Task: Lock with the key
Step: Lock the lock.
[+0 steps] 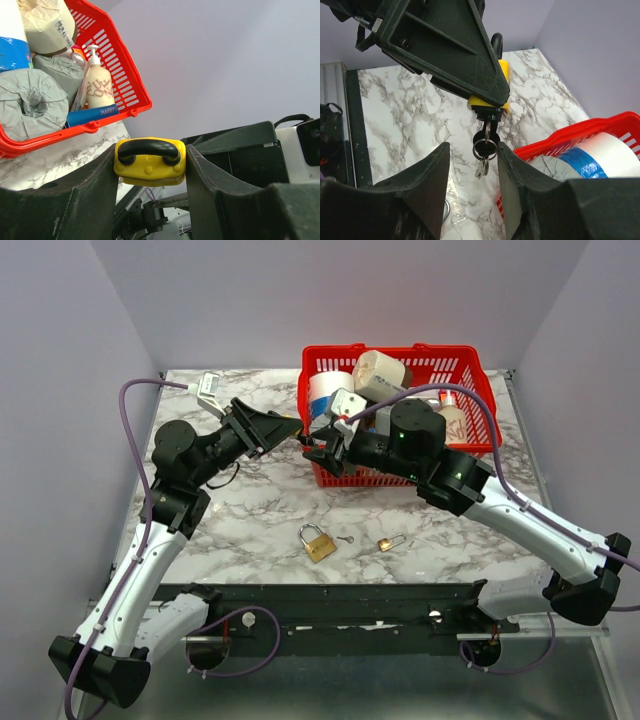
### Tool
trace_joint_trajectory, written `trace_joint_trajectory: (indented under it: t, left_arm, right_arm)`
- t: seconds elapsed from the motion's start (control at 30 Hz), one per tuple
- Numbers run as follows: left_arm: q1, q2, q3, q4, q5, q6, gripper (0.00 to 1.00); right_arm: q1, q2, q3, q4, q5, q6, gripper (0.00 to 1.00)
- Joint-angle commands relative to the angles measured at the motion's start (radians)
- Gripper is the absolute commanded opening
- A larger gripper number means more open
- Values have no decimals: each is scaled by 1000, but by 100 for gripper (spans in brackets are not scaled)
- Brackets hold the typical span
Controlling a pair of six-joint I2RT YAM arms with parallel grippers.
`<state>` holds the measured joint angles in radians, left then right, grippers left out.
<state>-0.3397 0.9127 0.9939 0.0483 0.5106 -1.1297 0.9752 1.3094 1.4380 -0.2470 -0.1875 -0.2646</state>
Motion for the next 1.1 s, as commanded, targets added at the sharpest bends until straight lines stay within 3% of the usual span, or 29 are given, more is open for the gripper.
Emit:
trace_joint_trajectory:
  t: [0.0, 0.17, 0.43, 0.53, 0.6, 0.73, 0.87, 0.97, 1.0, 1.07]
  left_arm:
    - [4, -25, 19, 53, 31, -18, 0]
    - [4, -31, 9, 56, 31, -21, 0]
    - [4, -37, 2, 42, 20, -22, 0]
    - [4, -35, 6, 44, 17, -24, 0]
    - [4, -34, 9, 45, 16, -25, 0]
    - [5, -29, 6, 45, 14, -28, 0]
    - [4, -31, 6, 36, 17, -28, 0]
    - [5, -29, 9, 36, 16, -30, 0]
    - [4, -31, 9, 36, 13, -31, 0]
    - [4, -28, 15, 36, 8, -36, 0]
  right_arm:
    - [0, 19, 50, 5, -44, -10, 46]
    - [0, 44, 65, 8, -27, -7, 36]
    - [-1, 65, 70, 2, 14, -19, 8]
    - [-1, 79, 78, -9, 48, -19, 11]
    - [-1, 85, 84, -15, 56, -18, 22]
    - [-1, 97, 94, -15, 71, -15, 22]
    - [0, 103, 102, -17, 85, -16, 18]
    - [-1, 108, 105, -26, 82, -18, 11]
    - [0, 110, 107, -31, 83, -19, 3]
    - [-1, 111, 105, -40, 92, -21, 1]
